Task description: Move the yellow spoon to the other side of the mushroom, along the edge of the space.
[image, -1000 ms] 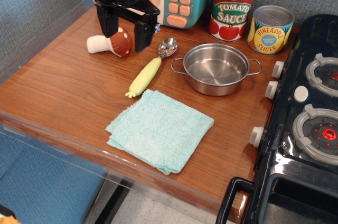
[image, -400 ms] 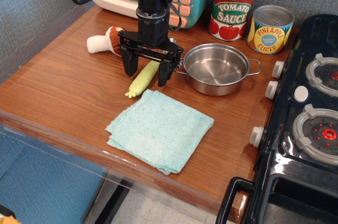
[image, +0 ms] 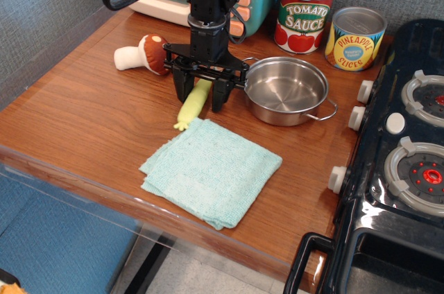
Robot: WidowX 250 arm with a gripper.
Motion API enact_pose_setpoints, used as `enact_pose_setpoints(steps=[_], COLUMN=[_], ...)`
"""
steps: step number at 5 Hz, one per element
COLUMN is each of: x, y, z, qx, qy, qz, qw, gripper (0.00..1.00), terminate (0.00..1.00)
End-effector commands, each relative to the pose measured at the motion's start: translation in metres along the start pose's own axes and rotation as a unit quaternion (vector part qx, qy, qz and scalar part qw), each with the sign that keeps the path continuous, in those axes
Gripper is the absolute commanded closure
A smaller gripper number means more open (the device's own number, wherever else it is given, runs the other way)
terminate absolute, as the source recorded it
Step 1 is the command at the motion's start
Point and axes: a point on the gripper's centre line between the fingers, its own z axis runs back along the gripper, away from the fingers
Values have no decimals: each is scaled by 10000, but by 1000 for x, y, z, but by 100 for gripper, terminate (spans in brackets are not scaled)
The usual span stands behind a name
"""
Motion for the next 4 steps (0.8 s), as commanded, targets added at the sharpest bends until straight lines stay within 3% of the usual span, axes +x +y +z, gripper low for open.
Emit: enact_pose_setpoints(steps=[1,2,3,4], x=[2,-8,-18,-25], y=[24,66,114,161], z=[77,110,112,104], qx=[-223,-481,-264,134], qy=[-861,-1147,-1059,-835], qz=[-207,-317,-234,-65], qw=[9958,9917,9937,9964], gripper=[100,100,100,100], terminate=[0,0,0,0])
